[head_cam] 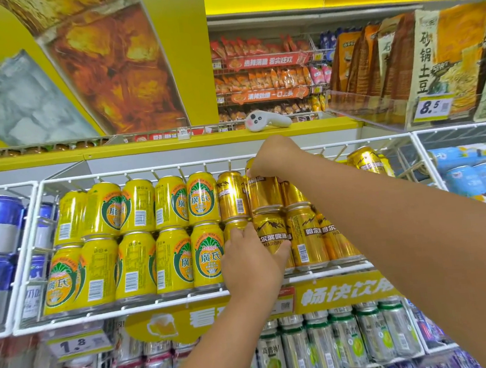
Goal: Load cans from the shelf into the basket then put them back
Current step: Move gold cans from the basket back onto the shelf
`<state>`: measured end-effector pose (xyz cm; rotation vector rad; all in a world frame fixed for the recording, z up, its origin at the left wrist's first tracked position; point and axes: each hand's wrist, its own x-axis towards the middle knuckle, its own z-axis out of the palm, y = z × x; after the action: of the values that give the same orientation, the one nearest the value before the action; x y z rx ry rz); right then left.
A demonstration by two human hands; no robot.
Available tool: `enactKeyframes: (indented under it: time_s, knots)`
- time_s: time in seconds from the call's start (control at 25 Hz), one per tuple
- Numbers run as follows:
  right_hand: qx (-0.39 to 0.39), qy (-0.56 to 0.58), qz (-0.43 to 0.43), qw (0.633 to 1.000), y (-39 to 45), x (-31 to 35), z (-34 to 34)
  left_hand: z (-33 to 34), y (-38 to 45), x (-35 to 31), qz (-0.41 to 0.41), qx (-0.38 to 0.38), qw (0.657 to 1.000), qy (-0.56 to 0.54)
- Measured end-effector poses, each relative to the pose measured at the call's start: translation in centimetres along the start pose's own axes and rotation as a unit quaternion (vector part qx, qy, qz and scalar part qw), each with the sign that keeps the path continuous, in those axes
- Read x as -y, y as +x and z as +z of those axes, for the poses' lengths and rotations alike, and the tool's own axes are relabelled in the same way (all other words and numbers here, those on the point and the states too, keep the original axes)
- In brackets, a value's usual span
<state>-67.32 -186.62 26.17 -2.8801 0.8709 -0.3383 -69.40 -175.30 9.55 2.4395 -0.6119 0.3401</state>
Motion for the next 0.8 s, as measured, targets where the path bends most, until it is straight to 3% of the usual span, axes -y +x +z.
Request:
enactKeyframes:
  time_s: [0.08,0.24,0.44,0.64,0.8]
  knots:
    - [-0.031,-0.009,0.003,0.999,0.2,-0.1,0.6,0.0,0.1,0.3,0.007,0.002,1.0,-0.006]
    - [-0.065,0.1,0.038,0.992,-1.0,-2.0,2.4,-0.3,-0.1,0.9,0.032,-0.008,0.999,-0.016]
    - [-0.101,0.145,-0.065,0.982,-5.2,-5.0,7.2,-0.6,0.6,1.6,0.143,-0.063,0.988,0.016]
    - [-0.14,0.09,-0.144,0.975,-9.3,-7.6,10.0,-0.6,0.6,2.5,0.21,-0.045,0.974,0.067]
    - [-0.105,0.042,-0.167,0.979,-12.1,-9.9,12.2,-0.5,-1.5,3.1,0.23,-0.046,0.967,0.097]
